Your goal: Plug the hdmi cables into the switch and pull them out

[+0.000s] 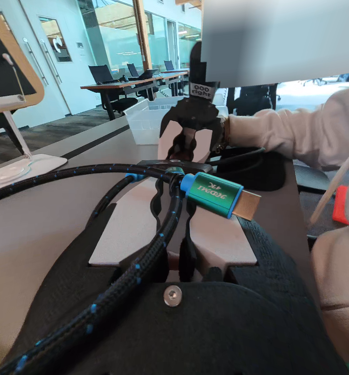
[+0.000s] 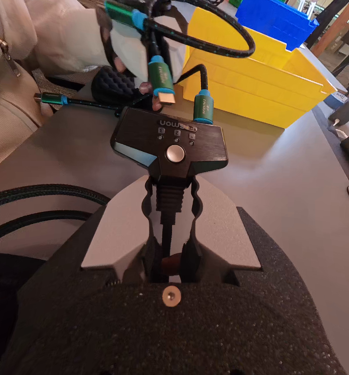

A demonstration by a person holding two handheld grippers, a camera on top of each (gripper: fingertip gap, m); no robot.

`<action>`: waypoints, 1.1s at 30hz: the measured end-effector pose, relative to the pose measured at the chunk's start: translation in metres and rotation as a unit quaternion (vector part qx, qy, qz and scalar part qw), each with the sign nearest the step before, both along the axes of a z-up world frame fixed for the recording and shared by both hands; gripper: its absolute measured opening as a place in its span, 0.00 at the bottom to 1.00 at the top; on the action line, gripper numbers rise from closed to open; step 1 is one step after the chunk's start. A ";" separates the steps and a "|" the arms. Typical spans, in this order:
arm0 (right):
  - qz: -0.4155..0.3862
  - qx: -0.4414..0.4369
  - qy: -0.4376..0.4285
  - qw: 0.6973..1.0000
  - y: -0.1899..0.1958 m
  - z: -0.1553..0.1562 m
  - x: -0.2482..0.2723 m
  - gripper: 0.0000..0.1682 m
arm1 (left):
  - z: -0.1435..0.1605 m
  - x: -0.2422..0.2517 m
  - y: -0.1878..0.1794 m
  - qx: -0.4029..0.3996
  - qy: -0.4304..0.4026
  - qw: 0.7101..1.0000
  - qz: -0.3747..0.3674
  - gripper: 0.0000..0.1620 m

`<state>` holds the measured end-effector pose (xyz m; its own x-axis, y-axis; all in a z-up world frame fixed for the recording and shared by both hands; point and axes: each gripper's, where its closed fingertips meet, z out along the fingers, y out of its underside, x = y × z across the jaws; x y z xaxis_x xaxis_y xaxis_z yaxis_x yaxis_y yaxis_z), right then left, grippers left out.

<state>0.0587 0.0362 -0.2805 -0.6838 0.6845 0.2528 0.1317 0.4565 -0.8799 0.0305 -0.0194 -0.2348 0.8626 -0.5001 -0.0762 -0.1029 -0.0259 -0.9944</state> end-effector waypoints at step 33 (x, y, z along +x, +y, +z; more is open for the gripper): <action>0.055 0.060 -0.011 0.997 -0.032 -0.019 0.011 0.21 | -0.023 0.013 -0.021 -0.085 0.044 0.990 -0.102 0.13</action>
